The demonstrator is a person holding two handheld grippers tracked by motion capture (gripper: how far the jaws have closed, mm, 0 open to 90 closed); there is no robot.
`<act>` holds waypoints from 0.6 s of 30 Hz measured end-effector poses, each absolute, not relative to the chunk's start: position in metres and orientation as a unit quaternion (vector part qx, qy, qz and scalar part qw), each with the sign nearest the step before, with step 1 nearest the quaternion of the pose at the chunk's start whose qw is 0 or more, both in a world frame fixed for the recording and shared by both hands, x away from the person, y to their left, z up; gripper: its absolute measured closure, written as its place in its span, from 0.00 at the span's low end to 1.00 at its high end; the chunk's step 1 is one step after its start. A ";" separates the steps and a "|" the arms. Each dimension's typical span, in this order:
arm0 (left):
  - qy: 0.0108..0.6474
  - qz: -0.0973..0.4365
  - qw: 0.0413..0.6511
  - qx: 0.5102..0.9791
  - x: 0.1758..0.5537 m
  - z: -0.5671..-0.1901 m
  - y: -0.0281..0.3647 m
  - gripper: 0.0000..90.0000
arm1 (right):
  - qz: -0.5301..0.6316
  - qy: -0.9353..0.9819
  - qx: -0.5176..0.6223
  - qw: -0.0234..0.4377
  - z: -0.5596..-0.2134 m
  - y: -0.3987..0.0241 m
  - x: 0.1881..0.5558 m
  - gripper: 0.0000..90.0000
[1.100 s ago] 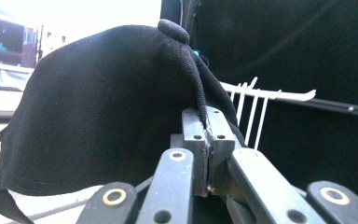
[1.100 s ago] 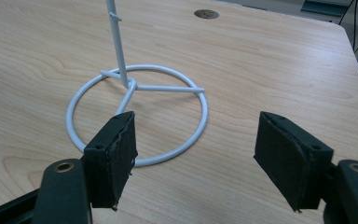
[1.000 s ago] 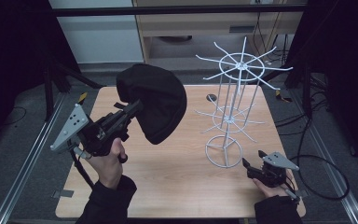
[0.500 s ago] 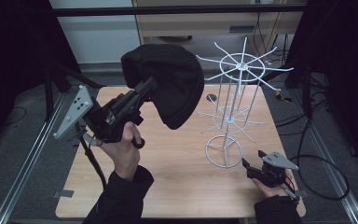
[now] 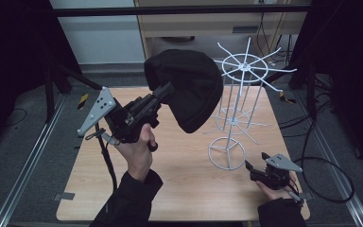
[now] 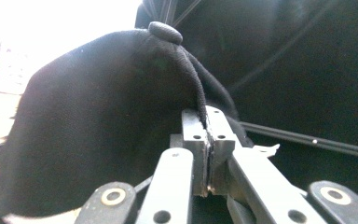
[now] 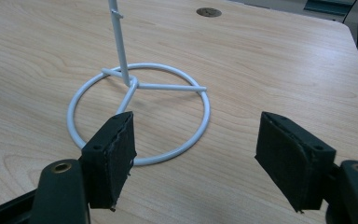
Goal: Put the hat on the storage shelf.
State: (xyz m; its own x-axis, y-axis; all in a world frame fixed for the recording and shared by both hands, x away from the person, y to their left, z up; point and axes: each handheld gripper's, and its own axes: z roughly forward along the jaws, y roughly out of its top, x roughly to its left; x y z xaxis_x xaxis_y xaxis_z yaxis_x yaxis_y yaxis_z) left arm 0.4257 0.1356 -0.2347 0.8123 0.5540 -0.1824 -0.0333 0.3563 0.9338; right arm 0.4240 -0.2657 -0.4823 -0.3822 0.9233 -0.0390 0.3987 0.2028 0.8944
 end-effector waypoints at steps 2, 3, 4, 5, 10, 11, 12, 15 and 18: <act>0.247 0.186 0.780 0.544 0.427 -0.239 0.137 0.98 | 0.428 0.713 0.463 0.307 -0.482 -0.266 0.424 0.31; 0.250 0.187 0.777 0.547 0.428 -0.241 0.138 0.98 | 0.428 0.713 0.463 0.306 -0.482 -0.266 0.424 0.31; 0.252 0.185 0.774 0.551 0.429 -0.244 0.138 0.98 | 0.428 0.713 0.463 0.306 -0.483 -0.266 0.424 0.31; 0.254 0.186 0.770 0.555 0.429 -0.246 0.138 0.97 | 0.427 0.714 0.463 0.305 -0.483 -0.266 0.424 0.31; 0.262 0.185 0.754 0.573 0.431 -0.257 0.139 0.95 | 0.426 0.714 0.464 0.304 -0.483 -0.265 0.425 0.31; 0.264 0.185 0.750 0.577 0.432 -0.259 0.139 0.95 | 0.425 0.715 0.464 0.305 -0.484 -0.265 0.425 0.30; 0.266 0.184 0.747 0.581 0.432 -0.261 0.139 0.95 | 0.425 0.715 0.464 0.305 -0.484 -0.265 0.425 0.30; 0.270 0.186 0.737 0.592 0.434 -0.267 0.138 0.94 | 0.423 0.716 0.465 0.304 -0.484 -0.265 0.425 0.30; 0.272 0.186 0.726 0.603 0.435 -0.273 0.136 0.93 | 0.424 0.716 0.466 0.302 -0.484 -0.265 0.425 0.30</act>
State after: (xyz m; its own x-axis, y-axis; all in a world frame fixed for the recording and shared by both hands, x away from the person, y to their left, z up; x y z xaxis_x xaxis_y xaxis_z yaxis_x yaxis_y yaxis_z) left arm 0.4354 0.1356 -0.2732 0.7821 0.5992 -0.1711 0.0575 0.2040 0.9773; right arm 0.4249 -0.2648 -0.4838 -0.3837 0.9227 -0.0373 0.4102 0.2065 0.8883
